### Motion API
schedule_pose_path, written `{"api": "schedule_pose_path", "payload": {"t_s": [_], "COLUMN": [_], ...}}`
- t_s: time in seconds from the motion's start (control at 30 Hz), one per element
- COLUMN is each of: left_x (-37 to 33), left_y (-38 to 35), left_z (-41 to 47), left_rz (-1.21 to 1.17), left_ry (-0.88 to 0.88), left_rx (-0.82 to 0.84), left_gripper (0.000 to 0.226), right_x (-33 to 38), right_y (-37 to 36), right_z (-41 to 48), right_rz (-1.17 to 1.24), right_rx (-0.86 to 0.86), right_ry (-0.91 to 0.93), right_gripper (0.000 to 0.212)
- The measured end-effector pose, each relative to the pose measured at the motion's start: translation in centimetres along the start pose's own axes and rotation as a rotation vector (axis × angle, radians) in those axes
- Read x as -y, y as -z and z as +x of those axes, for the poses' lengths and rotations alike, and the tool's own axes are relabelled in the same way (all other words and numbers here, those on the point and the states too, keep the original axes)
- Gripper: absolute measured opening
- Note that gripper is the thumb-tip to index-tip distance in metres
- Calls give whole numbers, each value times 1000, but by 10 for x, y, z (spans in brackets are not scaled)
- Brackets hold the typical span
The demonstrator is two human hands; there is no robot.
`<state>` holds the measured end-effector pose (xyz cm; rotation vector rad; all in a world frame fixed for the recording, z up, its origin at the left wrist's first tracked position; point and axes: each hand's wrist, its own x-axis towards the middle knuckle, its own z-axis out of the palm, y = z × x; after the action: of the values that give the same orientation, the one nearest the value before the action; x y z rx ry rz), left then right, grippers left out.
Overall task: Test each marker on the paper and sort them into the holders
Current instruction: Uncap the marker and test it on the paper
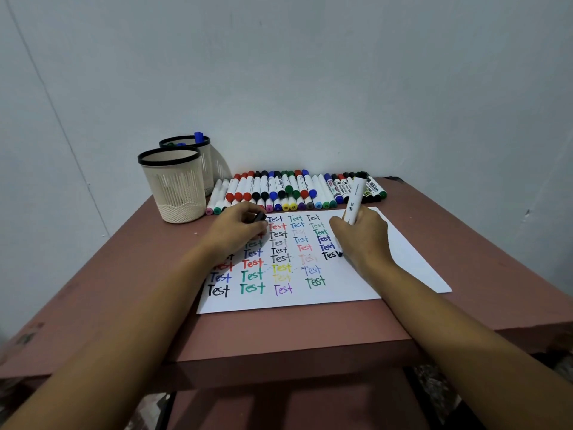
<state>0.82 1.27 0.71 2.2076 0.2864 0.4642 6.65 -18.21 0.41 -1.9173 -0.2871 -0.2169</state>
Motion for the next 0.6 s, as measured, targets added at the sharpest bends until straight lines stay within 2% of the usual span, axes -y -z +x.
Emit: {"api": "schedule_pose_path", "payload": {"t_s": [0.17, 0.37, 0.5, 0.6], "left_x": [-1, -1, -3, -4], "left_y": [0, 0, 1, 1], "left_z": [0, -1, -3, -3], "left_rz": [-4, -10, 48, 187], "left_ry": [-2, -11, -60, -123], "left_rx": [6, 12, 15, 28], "left_gripper": [29, 29, 28, 32], "right_x": [-1, -2, -1, 2], "right_y": [1, 0, 2, 4], "right_z": [2, 1, 6, 9], "right_rz": [81, 54, 255, 418], "right_rx": [-35, -29, -45, -11], "right_ry": [-34, 8, -70, -114], "right_gripper": [25, 29, 24, 29]}}
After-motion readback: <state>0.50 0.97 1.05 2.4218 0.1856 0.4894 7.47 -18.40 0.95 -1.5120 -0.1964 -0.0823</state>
